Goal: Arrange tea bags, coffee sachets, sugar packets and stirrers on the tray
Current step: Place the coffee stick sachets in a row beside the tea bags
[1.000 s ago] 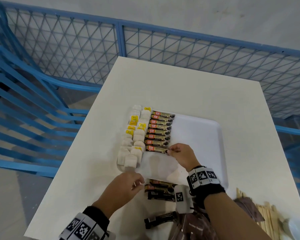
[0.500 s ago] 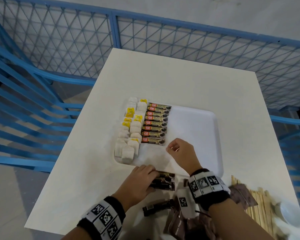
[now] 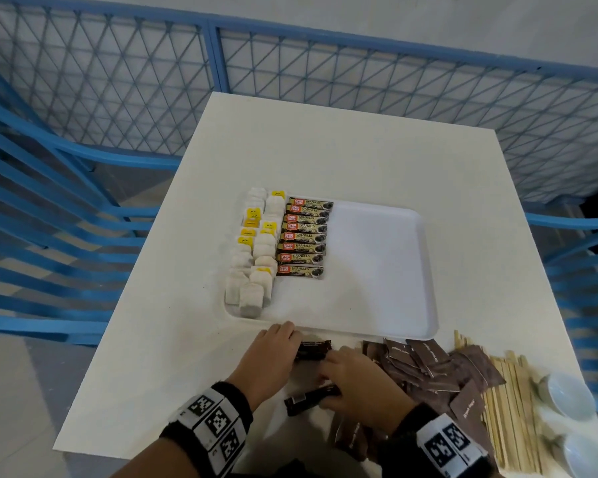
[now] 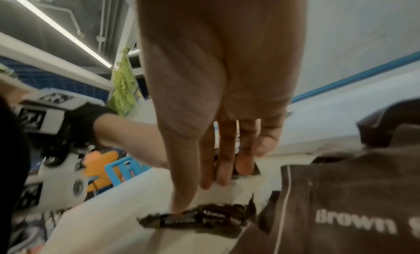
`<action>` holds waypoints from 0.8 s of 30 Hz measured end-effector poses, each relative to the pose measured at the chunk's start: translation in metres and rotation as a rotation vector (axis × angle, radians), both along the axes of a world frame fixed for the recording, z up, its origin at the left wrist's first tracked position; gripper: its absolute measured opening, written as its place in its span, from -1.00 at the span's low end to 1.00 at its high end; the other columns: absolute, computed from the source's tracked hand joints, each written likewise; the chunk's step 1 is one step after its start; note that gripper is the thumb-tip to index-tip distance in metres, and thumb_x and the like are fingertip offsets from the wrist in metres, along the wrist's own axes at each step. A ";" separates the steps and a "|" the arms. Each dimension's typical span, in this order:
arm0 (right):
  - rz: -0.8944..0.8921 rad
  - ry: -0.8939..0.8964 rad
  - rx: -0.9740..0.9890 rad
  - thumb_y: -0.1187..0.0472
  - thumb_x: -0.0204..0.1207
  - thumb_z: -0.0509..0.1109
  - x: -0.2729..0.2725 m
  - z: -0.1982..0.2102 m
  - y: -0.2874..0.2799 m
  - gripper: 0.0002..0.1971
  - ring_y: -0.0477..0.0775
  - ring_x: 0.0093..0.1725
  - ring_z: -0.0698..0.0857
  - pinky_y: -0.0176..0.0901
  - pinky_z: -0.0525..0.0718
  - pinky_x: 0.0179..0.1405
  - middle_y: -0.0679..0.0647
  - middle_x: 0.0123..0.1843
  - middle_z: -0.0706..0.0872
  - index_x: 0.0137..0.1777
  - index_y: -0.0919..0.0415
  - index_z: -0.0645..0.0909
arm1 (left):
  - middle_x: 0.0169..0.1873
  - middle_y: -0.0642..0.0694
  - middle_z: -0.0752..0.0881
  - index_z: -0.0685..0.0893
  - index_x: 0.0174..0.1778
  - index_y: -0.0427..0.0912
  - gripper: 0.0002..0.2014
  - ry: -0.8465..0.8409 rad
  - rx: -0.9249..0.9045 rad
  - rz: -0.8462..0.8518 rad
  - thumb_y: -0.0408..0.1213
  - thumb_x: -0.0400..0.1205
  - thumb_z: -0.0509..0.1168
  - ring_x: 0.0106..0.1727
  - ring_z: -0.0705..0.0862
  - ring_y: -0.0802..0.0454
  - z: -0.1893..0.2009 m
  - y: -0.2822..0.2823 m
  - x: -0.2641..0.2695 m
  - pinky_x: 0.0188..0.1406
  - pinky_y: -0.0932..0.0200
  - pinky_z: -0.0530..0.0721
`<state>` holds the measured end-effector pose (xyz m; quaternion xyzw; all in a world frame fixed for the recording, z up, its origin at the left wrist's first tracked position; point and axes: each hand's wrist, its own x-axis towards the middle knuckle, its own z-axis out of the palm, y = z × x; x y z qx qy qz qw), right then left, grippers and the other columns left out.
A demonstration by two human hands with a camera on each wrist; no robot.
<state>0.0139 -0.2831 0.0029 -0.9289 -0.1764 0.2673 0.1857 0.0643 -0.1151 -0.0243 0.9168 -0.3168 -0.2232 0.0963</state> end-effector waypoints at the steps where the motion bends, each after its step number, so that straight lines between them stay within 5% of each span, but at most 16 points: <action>1: 0.036 0.010 -0.058 0.04 0.51 0.35 -0.001 -0.001 0.002 -0.67 0.06 0.24 0.44 -0.11 0.40 0.23 0.05 0.23 0.54 0.23 0.13 0.56 | 0.21 -0.13 0.51 0.47 0.29 -0.19 -0.71 -0.008 0.020 -0.007 -0.36 0.63 0.19 0.18 0.54 -0.08 -0.001 0.001 -0.001 0.06 0.12 0.52; 6: 0.078 0.011 -0.151 0.15 0.59 0.21 -0.001 -0.004 0.008 -0.70 0.12 0.29 0.43 -0.04 0.38 0.30 0.11 0.29 0.52 0.28 0.19 0.52 | 0.24 -0.13 0.47 0.38 0.31 -0.20 -0.76 0.092 0.037 0.060 -0.29 0.73 0.07 0.15 0.51 -0.05 0.001 0.014 -0.002 0.05 0.18 0.46; 9: 0.029 -0.005 -0.114 0.11 0.57 0.19 0.000 -0.003 0.009 -0.72 0.10 0.20 0.48 -0.10 0.39 0.22 0.11 0.18 0.58 0.19 0.20 0.55 | -0.02 -0.12 0.54 0.37 0.13 -0.18 -0.86 0.267 -0.078 0.180 -0.24 0.73 0.04 -0.12 0.51 0.00 0.013 0.022 0.001 -0.18 0.22 0.40; 12: -0.134 0.020 0.064 0.12 0.58 0.18 0.002 0.001 0.009 -0.78 0.03 0.02 0.58 -0.16 0.53 0.07 0.07 0.05 0.67 0.11 0.16 0.57 | -0.30 -0.02 0.51 0.31 0.00 -0.14 -0.91 0.459 -0.235 0.320 -0.25 0.68 0.11 -0.36 0.44 0.09 0.020 0.033 0.004 -0.41 0.21 0.34; 15: -0.316 0.100 0.225 0.15 0.66 0.13 0.005 0.006 0.009 -0.81 -0.15 -0.24 0.57 -0.32 0.57 -0.18 -0.01 -0.01 0.70 0.16 0.09 0.53 | -0.21 -0.18 0.63 0.37 0.03 -0.25 -0.89 0.540 -0.342 0.439 -0.32 0.64 0.13 -0.29 0.52 -0.01 0.022 0.043 0.008 -0.26 0.11 0.45; 21: -0.598 0.238 0.618 0.22 0.71 0.06 0.011 0.017 0.022 -0.86 -0.14 -0.46 0.50 -0.34 0.49 -0.38 -0.04 -0.29 0.70 0.13 0.11 0.45 | -0.40 -0.05 0.45 0.45 -0.11 -0.31 -0.75 0.715 -0.627 0.669 -0.30 0.34 0.16 -0.35 0.42 0.04 0.043 0.056 0.018 -0.28 0.14 0.42; 24: -0.688 0.308 0.743 0.22 0.70 0.09 0.015 0.020 0.030 -0.89 -0.11 -0.53 0.48 -0.35 0.42 -0.49 -0.01 -0.33 0.71 0.05 0.18 0.44 | -0.39 -0.08 0.47 0.44 -0.07 -0.28 -0.84 0.780 -0.738 0.671 -0.38 0.46 0.21 -0.37 0.47 0.08 0.051 0.061 0.022 -0.30 0.27 0.50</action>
